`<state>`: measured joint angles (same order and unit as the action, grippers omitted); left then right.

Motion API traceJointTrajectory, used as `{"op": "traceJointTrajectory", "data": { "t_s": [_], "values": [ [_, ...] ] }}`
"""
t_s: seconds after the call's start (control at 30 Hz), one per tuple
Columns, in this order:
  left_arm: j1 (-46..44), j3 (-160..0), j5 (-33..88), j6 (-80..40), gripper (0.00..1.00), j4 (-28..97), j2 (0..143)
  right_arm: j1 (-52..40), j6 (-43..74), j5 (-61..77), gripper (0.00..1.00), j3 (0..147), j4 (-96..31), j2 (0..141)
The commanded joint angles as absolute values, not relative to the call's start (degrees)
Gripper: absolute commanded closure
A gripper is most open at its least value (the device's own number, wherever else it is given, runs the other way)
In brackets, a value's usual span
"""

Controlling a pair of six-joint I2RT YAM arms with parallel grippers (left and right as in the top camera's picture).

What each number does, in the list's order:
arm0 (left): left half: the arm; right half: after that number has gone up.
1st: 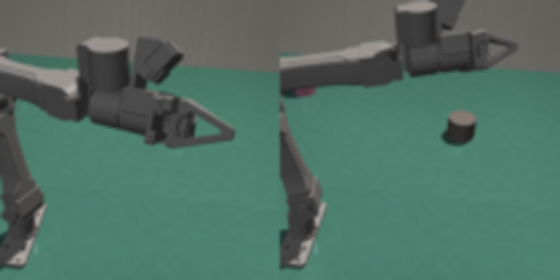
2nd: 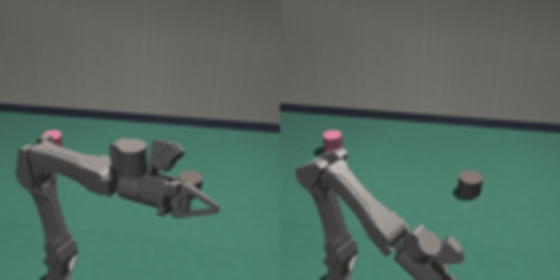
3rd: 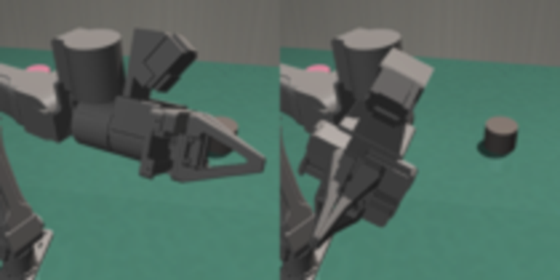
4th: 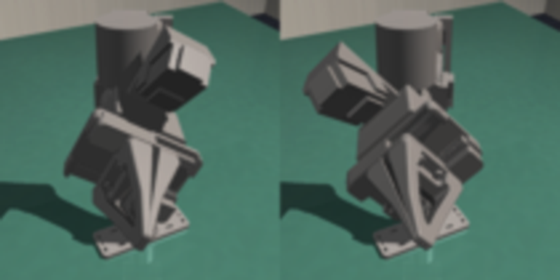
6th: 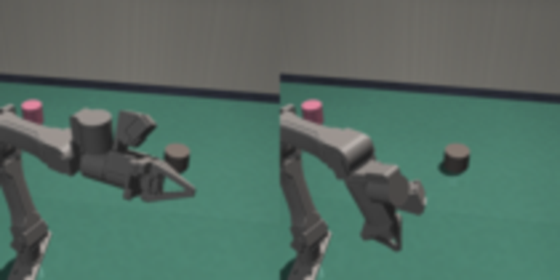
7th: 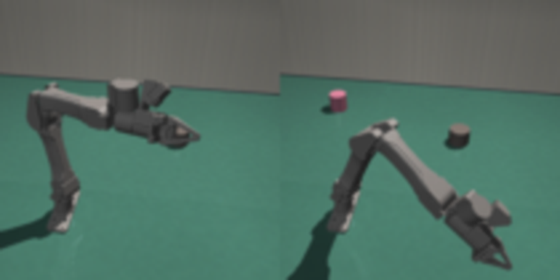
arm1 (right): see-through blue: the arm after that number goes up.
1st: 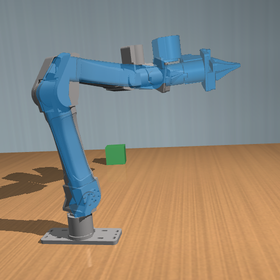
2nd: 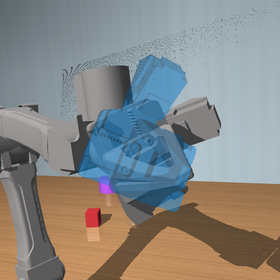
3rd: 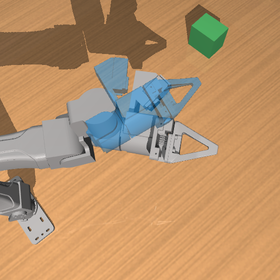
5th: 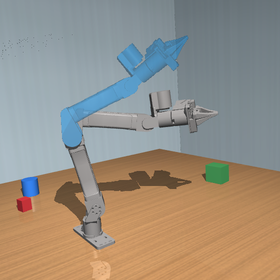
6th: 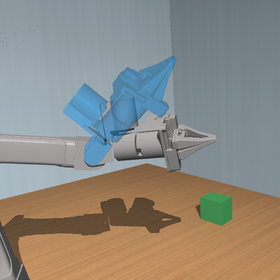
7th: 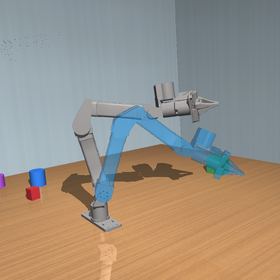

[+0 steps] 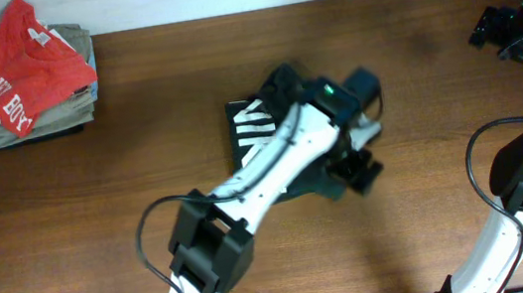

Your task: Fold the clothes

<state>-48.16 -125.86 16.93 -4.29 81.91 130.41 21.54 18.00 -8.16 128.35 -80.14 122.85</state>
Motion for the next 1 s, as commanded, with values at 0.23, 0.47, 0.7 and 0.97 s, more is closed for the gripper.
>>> {"op": "traceJointTrajectory", "data": {
  "t_s": [0.23, 0.47, 0.7, 0.97],
  "values": [
    [-39.77, -125.38, 16.75, -4.69, 0.46, 79.15, 131.96, 21.41, 18.31, -9.28, 0.01, 128.46, -80.16, 122.23],
    [-43.66, -118.76, 23.22, -7.70, 0.88, 71.20, 137.75, 21.41, 18.31, -9.28, 0.01, 128.46, -80.16, 122.23],
    [-47.53, -118.80, 26.83, -8.12, 0.88, 62.37, 140.53, 21.41, 18.31, -9.28, 0.01, 128.46, -80.14, 122.23],
    [-47.35, -120.27, 35.64, -8.08, 0.90, 57.08, 139.79, 21.41, 18.31, -9.28, 0.01, 128.46, -80.14, 122.23]
  ]
}}
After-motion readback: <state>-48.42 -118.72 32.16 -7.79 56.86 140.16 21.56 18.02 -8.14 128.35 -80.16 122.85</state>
